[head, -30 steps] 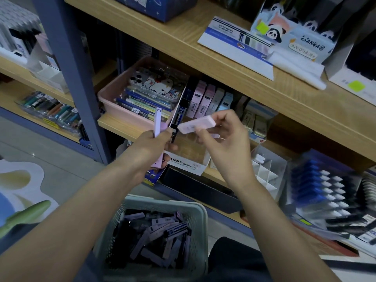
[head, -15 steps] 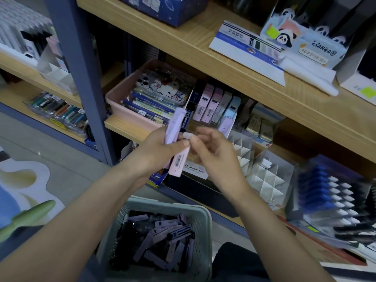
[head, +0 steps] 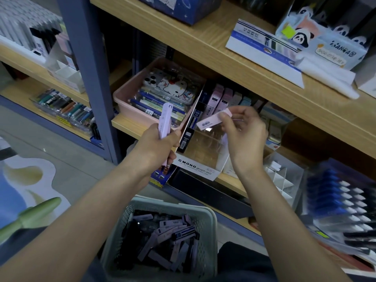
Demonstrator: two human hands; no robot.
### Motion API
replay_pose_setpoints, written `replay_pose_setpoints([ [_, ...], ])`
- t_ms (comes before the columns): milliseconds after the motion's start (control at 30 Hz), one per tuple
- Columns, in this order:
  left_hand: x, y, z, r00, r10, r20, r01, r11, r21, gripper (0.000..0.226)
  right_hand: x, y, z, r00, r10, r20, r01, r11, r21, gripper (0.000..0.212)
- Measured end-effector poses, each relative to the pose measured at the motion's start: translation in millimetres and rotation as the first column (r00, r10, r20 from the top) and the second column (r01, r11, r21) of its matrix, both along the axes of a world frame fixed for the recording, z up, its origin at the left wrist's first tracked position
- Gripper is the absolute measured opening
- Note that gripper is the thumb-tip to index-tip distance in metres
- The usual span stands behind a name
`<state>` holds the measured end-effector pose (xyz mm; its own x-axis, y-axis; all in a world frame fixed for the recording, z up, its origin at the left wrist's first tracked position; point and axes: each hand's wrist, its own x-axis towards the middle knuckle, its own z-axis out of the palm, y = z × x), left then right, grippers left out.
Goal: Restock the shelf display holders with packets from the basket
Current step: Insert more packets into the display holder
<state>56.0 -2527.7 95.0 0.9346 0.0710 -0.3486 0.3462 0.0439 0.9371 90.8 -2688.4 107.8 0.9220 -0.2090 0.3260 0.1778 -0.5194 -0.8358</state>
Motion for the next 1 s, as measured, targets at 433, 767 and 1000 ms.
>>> replay_pose_setpoints([
  [433, 1.8, -0.5, 1.2, 0.999, -0.045, -0.015, 0.044, 0.999, -0.022, 0.011, 29.7, 0.8, -31.8, 0.997, 0.068, -0.045, -0.08, 0.912, -0.402, 0.012],
  [767, 1.4, -2.3, -0.6, 0.996, -0.086, -0.037, 0.086, 0.996, 0.017, 0.01, 40.5, 1.0, -43.1, 0.998, 0.033, 0.062, 0.002, 0.87, -0.492, 0.024],
  [1000, -0.3, -3.0, 0.1, 0.982, -0.182, -0.044, 0.185, 0.98, 0.078, 0.021, 35.5, 6.3, -34.2, 0.992, -0.075, 0.097, 0.118, 0.809, -0.576, 0.028],
])
